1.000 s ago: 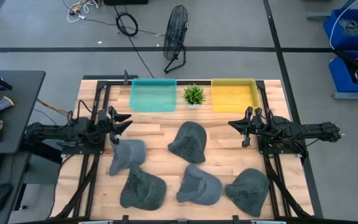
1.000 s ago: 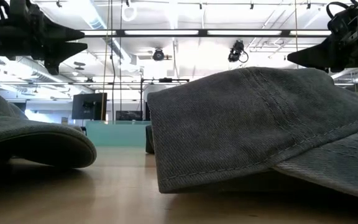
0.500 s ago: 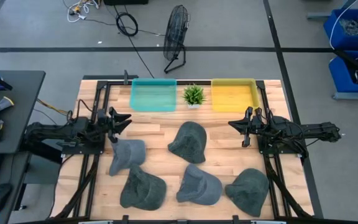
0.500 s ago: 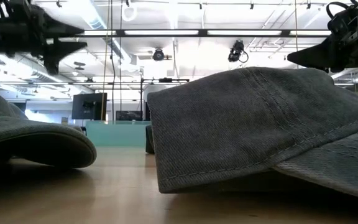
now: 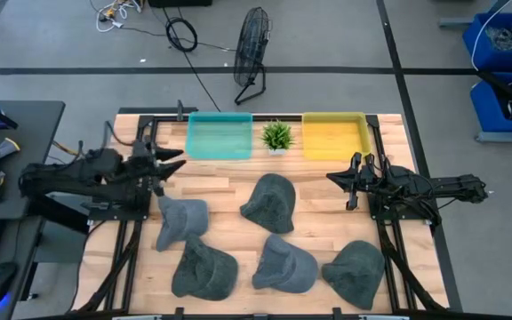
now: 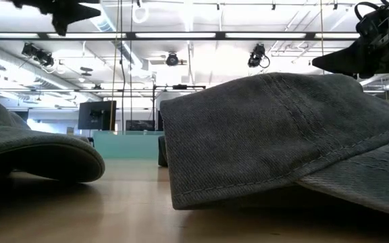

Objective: Pick & Place hat
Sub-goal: Put the top black cap into the yellow bin

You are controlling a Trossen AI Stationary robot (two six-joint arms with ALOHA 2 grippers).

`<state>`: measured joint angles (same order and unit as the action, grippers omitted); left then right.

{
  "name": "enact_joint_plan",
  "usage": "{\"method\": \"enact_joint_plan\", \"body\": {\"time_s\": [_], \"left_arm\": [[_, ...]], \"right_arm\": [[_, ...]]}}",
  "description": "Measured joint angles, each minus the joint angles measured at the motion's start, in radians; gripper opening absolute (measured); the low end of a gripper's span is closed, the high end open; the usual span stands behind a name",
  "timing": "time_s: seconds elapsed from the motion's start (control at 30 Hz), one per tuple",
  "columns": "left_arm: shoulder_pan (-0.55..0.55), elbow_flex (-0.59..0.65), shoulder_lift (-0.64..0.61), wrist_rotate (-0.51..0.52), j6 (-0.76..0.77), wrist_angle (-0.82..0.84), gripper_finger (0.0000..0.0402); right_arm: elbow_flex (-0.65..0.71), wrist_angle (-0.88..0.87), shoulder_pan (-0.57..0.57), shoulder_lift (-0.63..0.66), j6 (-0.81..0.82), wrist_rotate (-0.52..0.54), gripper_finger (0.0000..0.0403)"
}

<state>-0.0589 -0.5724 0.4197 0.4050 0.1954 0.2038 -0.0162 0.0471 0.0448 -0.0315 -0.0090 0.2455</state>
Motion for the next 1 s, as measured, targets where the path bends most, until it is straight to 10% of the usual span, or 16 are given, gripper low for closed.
{"method": "enact_joint_plan", "body": {"time_s": [0.4,1.0], "left_arm": [[0.0,-0.116,0.367,0.039,0.025,0.098,0.0165],[0.001,-0.116,0.505,0.088,0.134,0.101,0.0165]], "right_arm": [[0.0,0.0,0.0,0.0,0.0,0.0,0.0013],[0.0,0.0,0.0,0.0,0.0,0.0,0.0013]]}}
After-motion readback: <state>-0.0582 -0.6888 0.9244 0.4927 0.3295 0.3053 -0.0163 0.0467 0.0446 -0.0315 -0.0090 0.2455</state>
